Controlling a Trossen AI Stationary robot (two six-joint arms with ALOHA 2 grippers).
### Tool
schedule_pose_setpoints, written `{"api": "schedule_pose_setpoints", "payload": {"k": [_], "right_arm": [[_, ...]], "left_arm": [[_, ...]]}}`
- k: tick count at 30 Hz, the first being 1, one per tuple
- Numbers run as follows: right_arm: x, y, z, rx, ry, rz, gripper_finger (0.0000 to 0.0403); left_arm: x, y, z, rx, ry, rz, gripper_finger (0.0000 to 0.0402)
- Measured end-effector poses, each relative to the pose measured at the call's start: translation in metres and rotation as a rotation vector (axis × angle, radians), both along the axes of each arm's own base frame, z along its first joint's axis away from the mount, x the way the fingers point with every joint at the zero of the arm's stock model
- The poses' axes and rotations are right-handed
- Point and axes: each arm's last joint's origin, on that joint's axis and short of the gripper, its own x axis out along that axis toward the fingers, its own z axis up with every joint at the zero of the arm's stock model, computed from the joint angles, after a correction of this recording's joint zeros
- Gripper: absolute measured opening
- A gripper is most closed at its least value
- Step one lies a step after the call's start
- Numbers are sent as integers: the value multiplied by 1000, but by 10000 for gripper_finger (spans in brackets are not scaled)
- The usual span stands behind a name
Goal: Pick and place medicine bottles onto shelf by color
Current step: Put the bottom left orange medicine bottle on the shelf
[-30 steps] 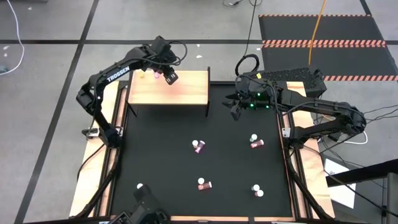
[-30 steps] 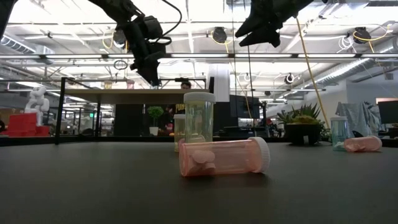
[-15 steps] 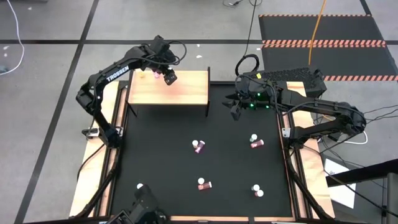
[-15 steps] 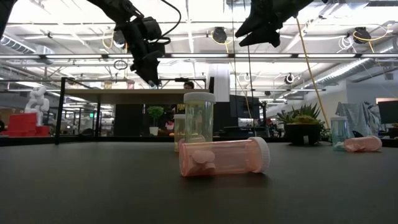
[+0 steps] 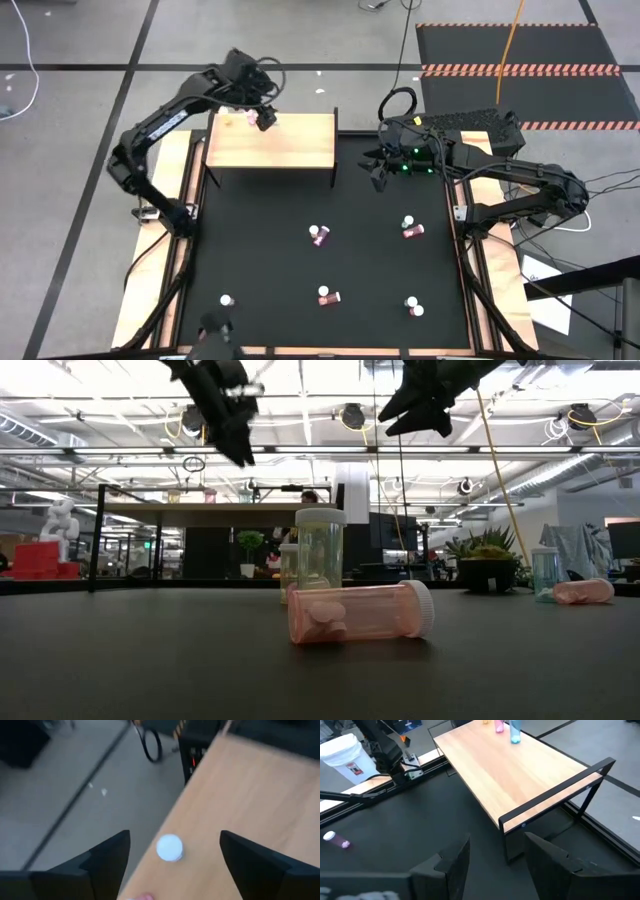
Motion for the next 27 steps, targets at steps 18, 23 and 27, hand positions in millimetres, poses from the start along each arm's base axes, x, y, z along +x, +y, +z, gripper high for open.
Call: {"api": "schedule_pose_setpoints", "payload": {"k": [18, 23, 27], "right_arm": [[2, 5, 1, 60, -37, 129, 159], [-1, 15, -3, 55, 29, 181, 158], [1, 27, -4, 40, 48, 238, 158]], "left_arm": [[27, -144, 60, -116, -321, -242, 266], [52, -182, 48, -235, -302, -319, 252], [65, -216, 42, -267, -280, -395, 238]]}}
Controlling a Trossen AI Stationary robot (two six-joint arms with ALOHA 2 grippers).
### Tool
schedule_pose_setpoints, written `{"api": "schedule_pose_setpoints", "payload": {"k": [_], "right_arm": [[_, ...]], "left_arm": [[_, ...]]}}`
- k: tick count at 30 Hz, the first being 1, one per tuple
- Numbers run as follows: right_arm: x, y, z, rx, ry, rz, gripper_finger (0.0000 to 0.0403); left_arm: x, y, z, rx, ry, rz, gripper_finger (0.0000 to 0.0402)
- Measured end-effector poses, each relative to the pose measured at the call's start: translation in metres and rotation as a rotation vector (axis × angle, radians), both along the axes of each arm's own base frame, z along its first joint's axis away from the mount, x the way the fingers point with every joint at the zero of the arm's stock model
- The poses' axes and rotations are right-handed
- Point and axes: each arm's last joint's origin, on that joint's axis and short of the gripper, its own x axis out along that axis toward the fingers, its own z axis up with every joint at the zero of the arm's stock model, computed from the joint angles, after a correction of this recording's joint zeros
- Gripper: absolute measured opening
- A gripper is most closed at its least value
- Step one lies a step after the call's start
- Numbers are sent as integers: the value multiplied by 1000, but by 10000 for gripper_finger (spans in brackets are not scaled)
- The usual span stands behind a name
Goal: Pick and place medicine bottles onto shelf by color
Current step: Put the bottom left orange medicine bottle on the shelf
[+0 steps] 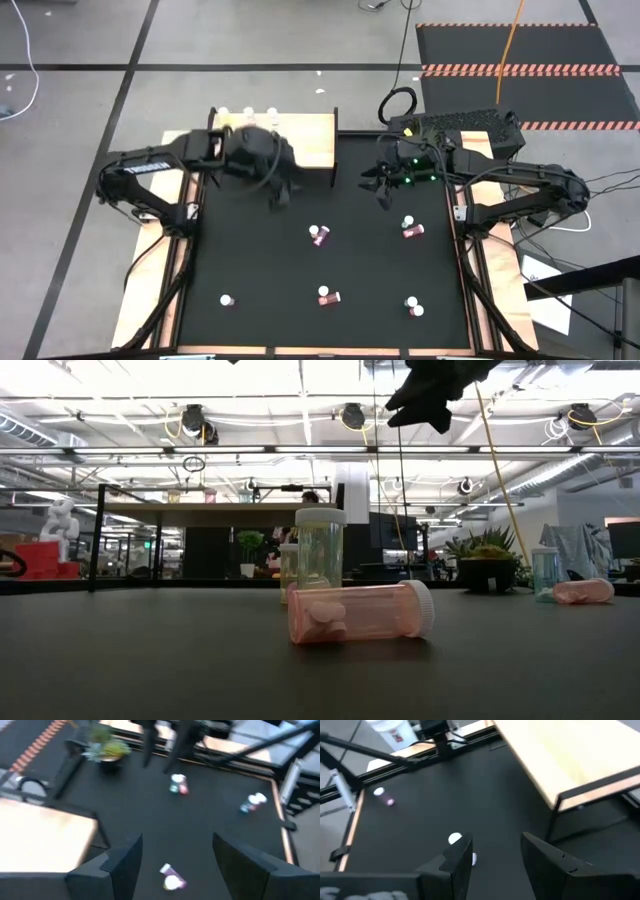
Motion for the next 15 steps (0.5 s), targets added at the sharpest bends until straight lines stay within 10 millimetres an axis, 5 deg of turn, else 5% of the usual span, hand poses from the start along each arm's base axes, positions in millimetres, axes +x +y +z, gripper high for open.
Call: {"api": "schedule_pose_setpoints", "payload": {"k": [6, 15], "right_arm": [[5, 19, 2, 35, -26, -2, 158], [12, 71, 7, 90, -117, -87, 157]], "left_arm": [[4, -40, 1, 11, -26, -75, 222], [-29, -69, 12, -23, -19, -36, 218]]}}
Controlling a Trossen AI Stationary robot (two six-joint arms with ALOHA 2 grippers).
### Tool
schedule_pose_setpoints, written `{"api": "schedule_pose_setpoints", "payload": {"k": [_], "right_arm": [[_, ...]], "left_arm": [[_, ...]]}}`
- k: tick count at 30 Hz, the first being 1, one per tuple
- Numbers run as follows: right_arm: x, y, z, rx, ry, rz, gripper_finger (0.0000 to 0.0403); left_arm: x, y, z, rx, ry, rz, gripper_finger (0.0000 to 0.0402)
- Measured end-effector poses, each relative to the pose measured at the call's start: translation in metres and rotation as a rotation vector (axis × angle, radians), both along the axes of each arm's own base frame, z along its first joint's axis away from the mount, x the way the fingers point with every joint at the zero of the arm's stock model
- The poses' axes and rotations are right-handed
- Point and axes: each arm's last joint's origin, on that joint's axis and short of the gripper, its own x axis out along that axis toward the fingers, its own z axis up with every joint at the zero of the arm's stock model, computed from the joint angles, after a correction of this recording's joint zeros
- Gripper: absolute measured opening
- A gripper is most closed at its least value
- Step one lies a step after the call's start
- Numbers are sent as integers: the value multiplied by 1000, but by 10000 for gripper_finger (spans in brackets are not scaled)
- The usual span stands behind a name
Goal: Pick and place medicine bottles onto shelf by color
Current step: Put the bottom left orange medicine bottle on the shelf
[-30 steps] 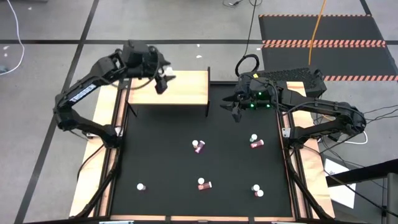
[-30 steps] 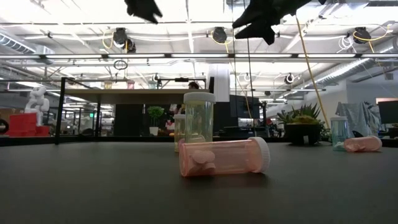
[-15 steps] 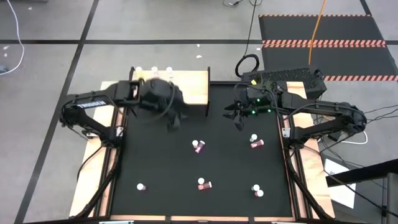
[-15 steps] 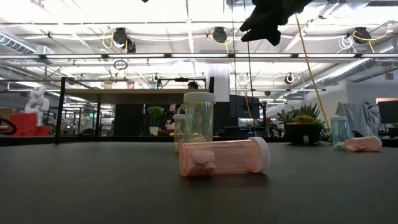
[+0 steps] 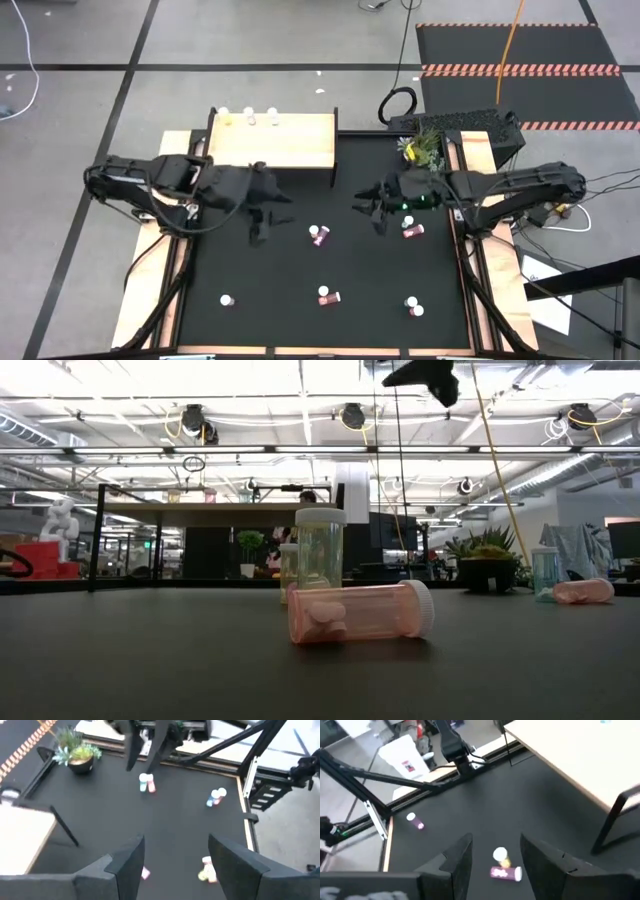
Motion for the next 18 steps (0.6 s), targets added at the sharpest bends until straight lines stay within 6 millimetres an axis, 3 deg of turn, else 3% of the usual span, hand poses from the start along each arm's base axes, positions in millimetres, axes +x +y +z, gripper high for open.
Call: {"api": "schedule_pose_setpoints", "payload": {"k": [8, 13, 18], "right_arm": [[4, 59, -20, 79, 46, -40, 157], [-7, 86, -39, 122, 182, -61, 157], [-26, 102, -54, 126, 308, -122, 157]], "left_arm": [[-11, -50, -32, -20, 135, -72, 218], [1, -79, -62, -14, -10, -157, 218], [15, -96, -98, -24, -174, -227, 218]]}}
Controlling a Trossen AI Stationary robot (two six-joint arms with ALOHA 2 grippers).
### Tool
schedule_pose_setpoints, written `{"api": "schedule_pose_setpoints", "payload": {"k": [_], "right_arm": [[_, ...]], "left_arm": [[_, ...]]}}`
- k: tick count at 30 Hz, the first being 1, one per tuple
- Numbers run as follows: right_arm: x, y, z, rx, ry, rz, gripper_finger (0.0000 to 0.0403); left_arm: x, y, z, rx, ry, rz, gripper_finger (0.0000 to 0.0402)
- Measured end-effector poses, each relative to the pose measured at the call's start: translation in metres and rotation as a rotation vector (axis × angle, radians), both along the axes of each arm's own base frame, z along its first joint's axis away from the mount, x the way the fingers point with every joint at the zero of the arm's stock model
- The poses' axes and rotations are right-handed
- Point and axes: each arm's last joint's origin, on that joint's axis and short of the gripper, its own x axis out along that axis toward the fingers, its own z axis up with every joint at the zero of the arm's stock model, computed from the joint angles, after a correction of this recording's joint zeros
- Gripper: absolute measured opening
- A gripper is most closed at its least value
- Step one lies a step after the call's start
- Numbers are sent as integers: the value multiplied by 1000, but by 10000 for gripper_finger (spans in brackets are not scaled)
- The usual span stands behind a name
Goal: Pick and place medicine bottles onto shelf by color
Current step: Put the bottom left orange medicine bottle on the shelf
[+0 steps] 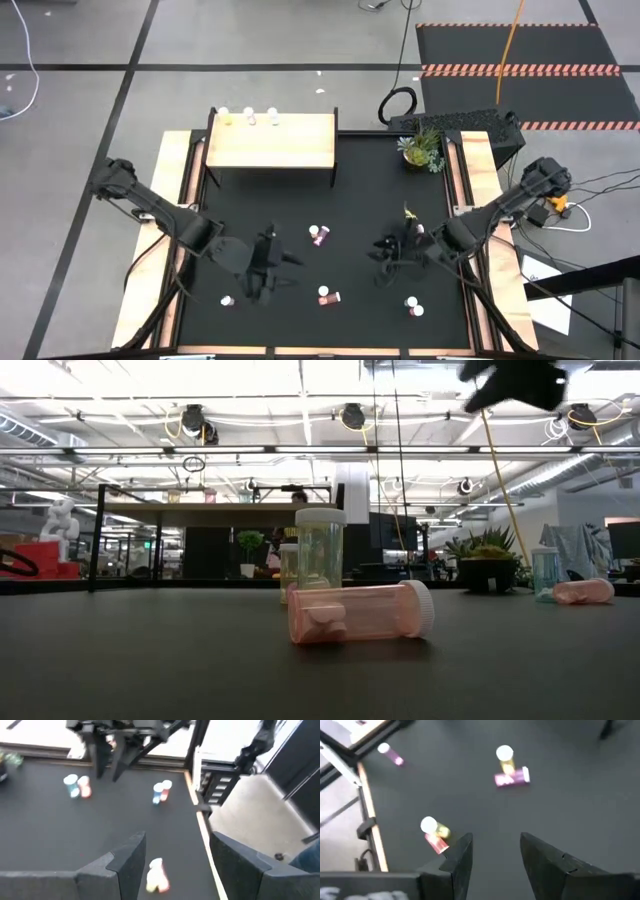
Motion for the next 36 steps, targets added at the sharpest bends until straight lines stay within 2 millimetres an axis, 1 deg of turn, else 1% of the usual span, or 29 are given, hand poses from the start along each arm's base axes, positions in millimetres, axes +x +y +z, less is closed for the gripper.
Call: {"api": "schedule_pose_setpoints", "payload": {"k": [3, 5, 8, 10, 12, 18, 23, 27, 31, 33, 36], "right_arm": [[-6, 6, 0, -5, -16, -36, 157], [-8, 9, 0, -7, -37, -62, 157], [-8, 13, 2, 15, -70, -63, 157], [-10, 16, 3, 17, -74, -48, 157], [-12, 19, 2, 18, -73, -36, 157], [-16, 18, 0, 2, -38, -42, 157], [-16, 18, -1, 21, -33, -68, 157], [-16, 18, -11, 49, -45, -87, 157], [-15, 20, -28, 140, -73, -106, 157], [-15, 22, -37, 190, -91, -104, 157], [-14, 23, -45, 255, -133, -102, 157]], "left_arm": [[4, -6, -33, 36, -26, -30, 218], [8, -8, -49, 23, -68, -34, 218], [11, -12, -73, -11, -79, -27, 218], [13, -14, -84, -52, -69, -13, 218], [14, -20, -92, -68, -56, -16, 218], [17, -36, -117, -62, 20, -34, 218], [22, -40, -132, -85, 53, -18, 218], [23, -39, -135, -80, 67, -11, 218], [24, -31, -138, -39, 93, 40, 218], [26, -24, -138, -25, 105, 107, 218], [29, -12, -141, -39, 135, 215, 218]]}}
